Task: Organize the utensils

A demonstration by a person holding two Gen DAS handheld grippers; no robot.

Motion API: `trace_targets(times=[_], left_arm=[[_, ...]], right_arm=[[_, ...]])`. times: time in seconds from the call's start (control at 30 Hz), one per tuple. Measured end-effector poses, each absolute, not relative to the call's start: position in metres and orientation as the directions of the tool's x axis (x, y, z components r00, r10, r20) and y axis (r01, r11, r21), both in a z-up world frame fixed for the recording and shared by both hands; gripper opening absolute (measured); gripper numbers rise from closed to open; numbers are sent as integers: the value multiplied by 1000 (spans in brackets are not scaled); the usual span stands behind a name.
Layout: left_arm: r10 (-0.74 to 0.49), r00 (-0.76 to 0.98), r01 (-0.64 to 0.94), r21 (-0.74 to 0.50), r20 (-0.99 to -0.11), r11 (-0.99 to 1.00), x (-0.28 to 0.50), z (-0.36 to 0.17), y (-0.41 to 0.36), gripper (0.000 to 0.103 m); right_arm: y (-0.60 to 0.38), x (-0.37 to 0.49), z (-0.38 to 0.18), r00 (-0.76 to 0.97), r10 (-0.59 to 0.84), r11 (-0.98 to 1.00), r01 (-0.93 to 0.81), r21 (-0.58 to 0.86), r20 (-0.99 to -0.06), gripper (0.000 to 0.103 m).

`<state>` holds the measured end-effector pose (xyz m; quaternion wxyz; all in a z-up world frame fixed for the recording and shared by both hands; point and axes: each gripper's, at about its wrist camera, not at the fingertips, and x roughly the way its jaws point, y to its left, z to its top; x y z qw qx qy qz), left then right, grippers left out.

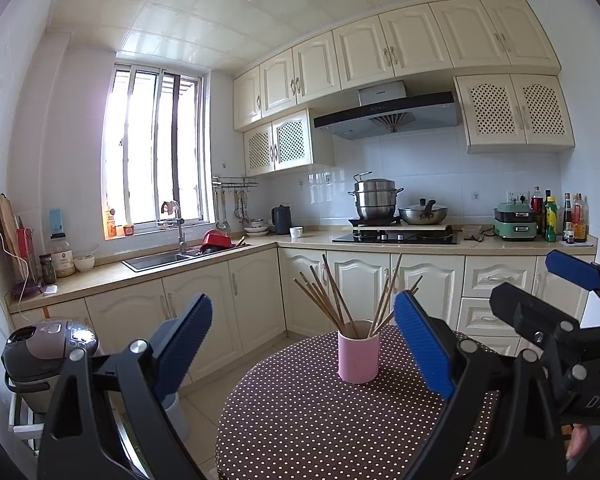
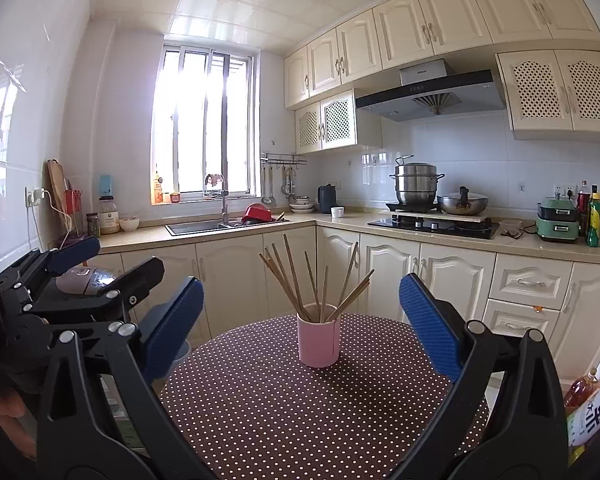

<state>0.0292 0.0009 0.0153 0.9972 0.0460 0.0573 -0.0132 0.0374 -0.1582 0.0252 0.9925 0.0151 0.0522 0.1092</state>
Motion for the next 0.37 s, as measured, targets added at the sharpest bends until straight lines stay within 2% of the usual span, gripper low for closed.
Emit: trace_targets(times=[0.37], left_arm=[[-23, 992, 35, 93, -123, 995, 32, 15, -1, 91]], right_arm=[[-160, 38, 24, 969, 222, 975, -218, 49, -105, 96]])
